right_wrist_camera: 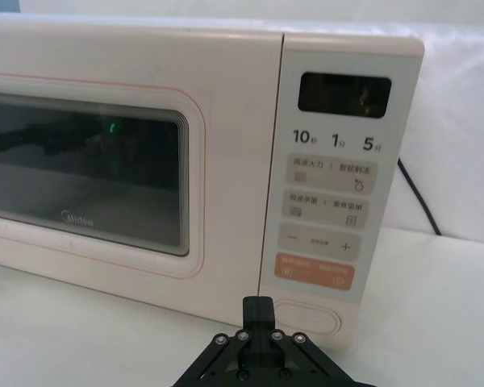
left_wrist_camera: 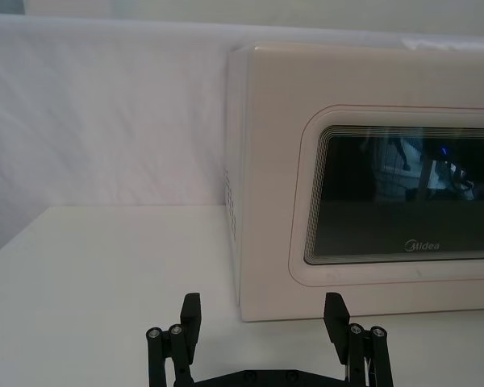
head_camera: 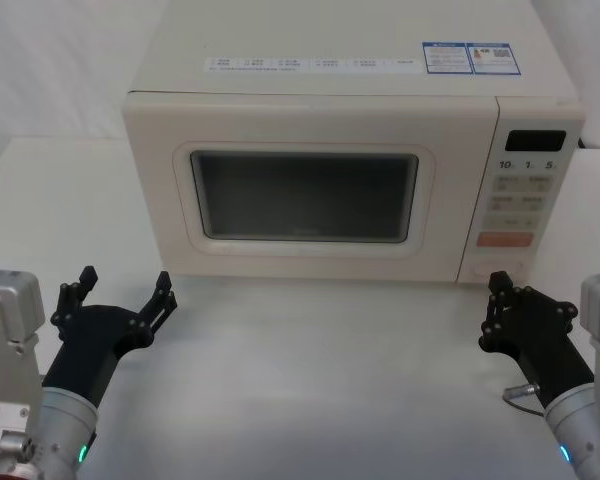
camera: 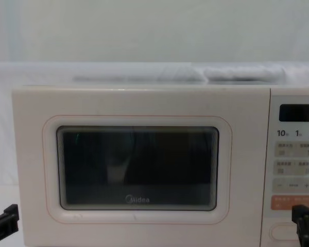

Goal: Press the button to open the microwave door with one hand; close the microwave door with the other hand.

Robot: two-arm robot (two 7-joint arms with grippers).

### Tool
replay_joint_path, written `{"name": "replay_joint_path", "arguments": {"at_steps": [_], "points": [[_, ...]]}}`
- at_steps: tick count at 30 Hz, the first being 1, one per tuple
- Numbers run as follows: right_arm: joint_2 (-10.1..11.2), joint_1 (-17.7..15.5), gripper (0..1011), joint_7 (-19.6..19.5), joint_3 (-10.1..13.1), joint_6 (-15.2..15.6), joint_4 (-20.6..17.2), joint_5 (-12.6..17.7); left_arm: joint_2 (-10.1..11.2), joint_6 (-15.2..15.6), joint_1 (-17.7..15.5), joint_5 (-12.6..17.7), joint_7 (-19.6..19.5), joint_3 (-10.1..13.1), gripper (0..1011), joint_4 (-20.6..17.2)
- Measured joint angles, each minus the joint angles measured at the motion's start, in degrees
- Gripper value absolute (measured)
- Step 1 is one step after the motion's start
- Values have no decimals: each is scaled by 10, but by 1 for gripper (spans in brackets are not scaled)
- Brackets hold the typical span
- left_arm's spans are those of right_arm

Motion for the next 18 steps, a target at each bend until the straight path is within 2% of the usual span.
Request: {"name": "replay_joint_path", "arguments": {"at_steps": [4,9,18], "points": [[-4,5,0,14,8,22,2,5,0,0,0,0,0,0,1001,0],[-8,23,0,40,21,63,14,16,0,0,0,0,0,0,1001,0],[-19,63,0,64,37,92,55,28,0,0,0,0,0,0,1001,0]]}}
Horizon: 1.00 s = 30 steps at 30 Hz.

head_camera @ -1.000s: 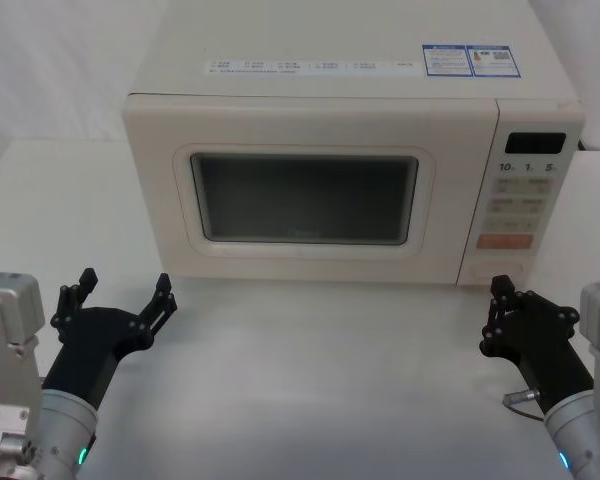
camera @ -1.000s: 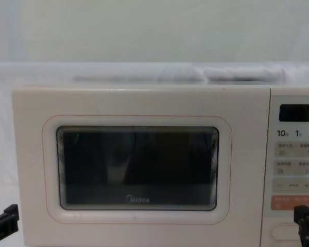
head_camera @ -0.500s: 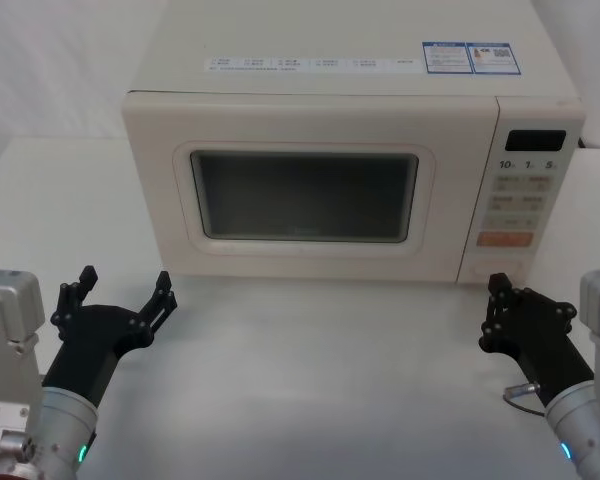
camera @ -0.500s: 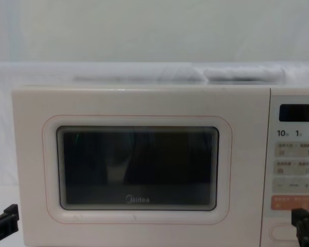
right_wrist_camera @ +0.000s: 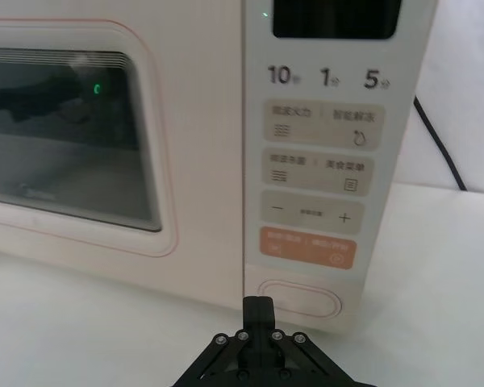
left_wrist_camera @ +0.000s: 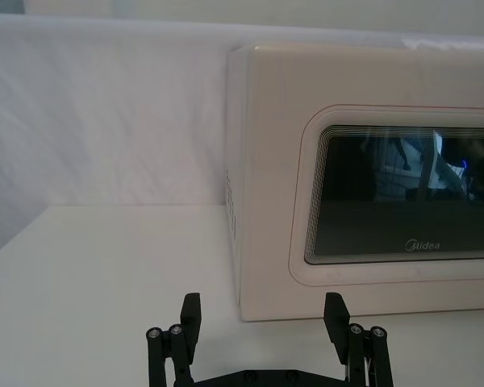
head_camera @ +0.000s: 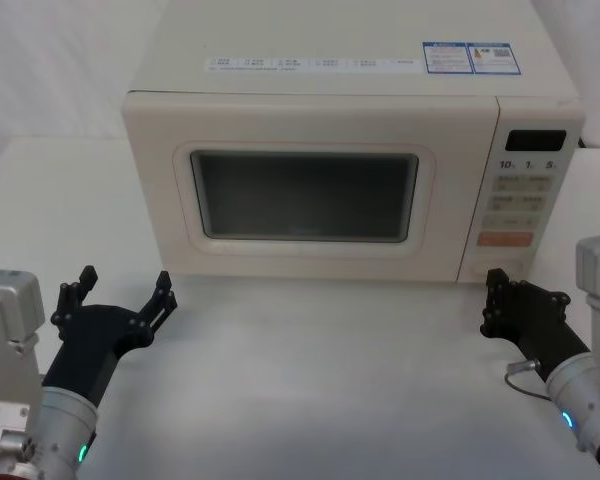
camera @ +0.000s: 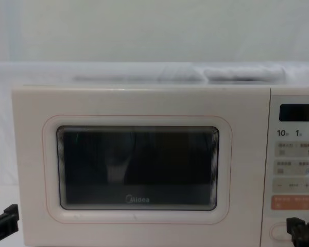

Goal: Press the button to open the microwave door with one hand; close the microwave door with the other hand.

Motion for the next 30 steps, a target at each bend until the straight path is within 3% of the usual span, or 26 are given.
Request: {"name": "replay_joint_path", "arguments": {"at_steps": [14,30], "points": [[-19,26,0,4,8,6,48,9,0,0,0,0,0,0,1001,0],[-34,45,0,-3,14,-16,87,11,0,0,0,0,0,0,1001,0]]}}
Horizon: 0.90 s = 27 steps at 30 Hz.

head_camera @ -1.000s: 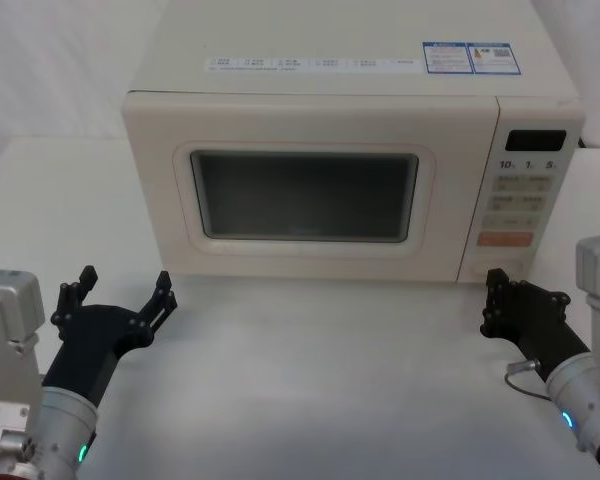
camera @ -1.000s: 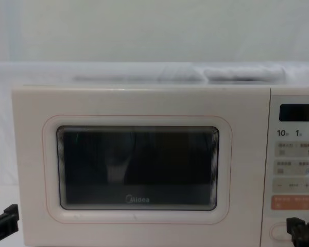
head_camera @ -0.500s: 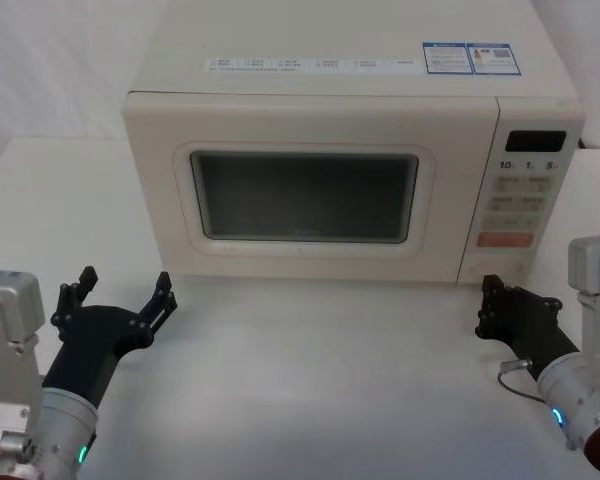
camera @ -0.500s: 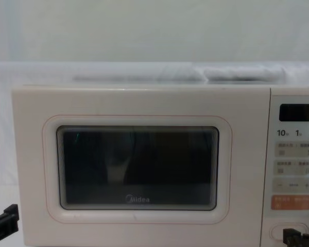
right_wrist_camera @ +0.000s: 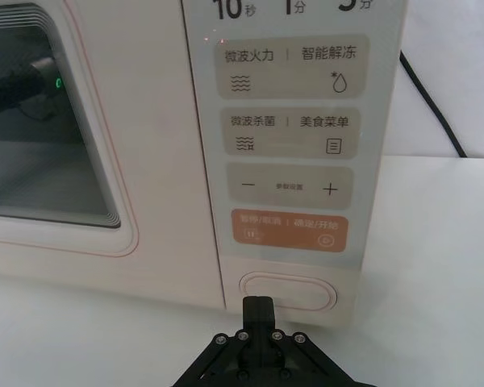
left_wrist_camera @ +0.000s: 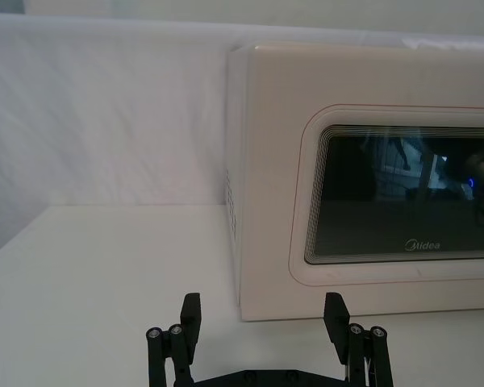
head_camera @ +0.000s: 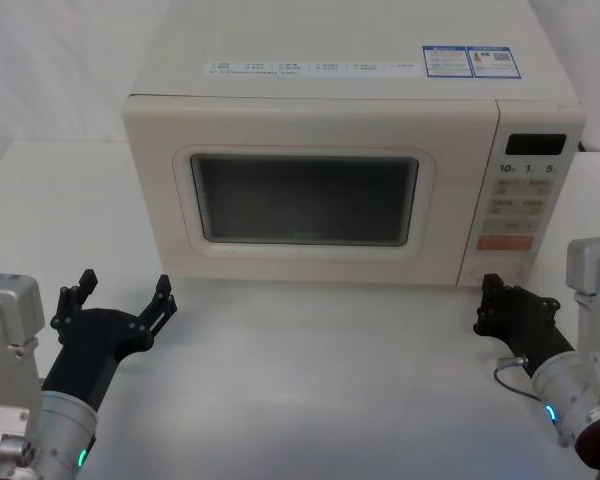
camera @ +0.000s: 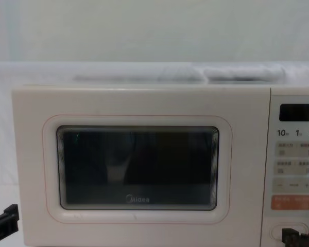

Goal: Press the button to open the microwave door with one hand; close the microwave door with the other hand.

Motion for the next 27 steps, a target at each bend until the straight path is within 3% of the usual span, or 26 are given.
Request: {"name": "replay_joint_path", "arguments": {"at_steps": [27], "points": [[-15,33,0,-5,10,-21,52,-4,0,0,0,0,0,0,1001,0]]}}
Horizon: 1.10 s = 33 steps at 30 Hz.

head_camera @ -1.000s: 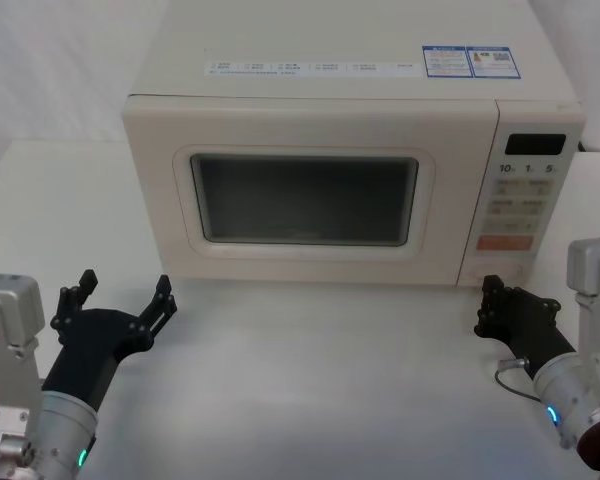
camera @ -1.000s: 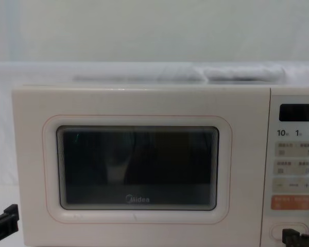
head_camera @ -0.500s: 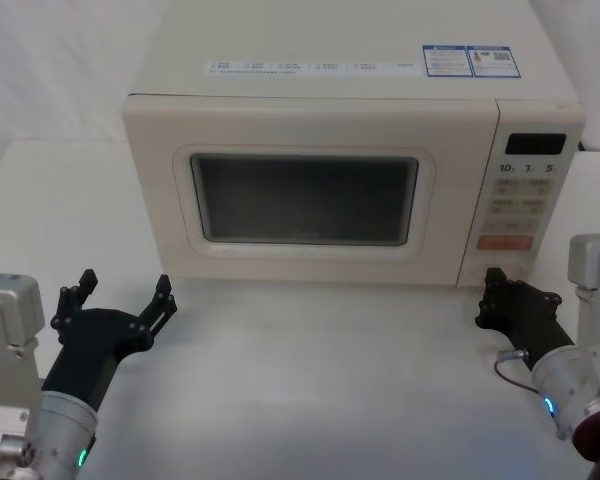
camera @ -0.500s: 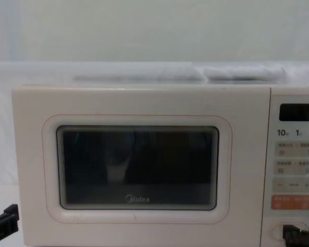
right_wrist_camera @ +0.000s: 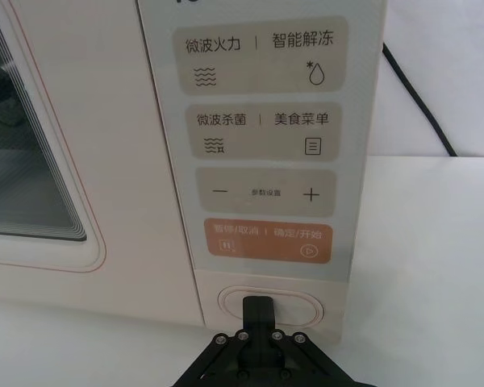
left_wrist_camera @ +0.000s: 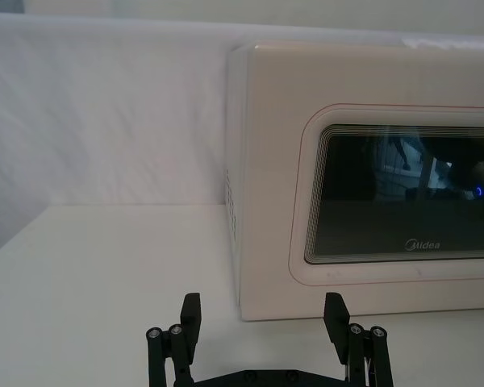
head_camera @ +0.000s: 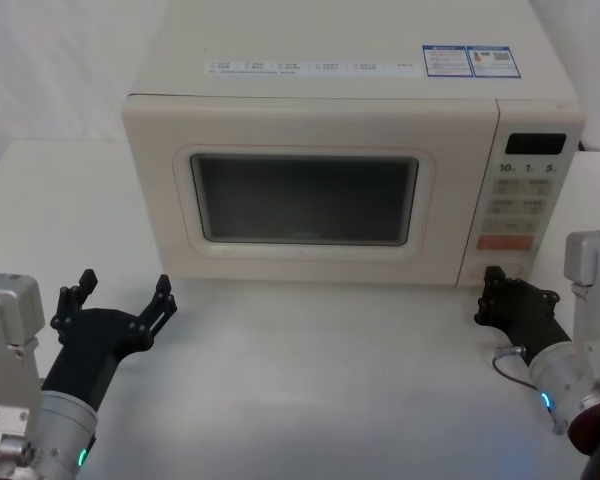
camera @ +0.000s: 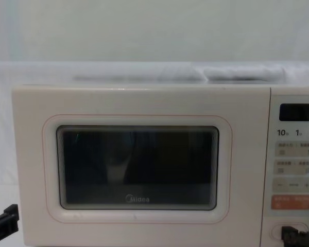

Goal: Press the button to open the microwave door with one hand; close the microwave door with the other hand.

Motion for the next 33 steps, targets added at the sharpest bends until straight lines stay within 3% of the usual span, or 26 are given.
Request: {"name": "replay_joint_path", "arguments": {"at_steps": [33], "points": [[-15,41,0,-5,-1,-15,50,-15,0,0,0,0,0,0,1001,0]]}}
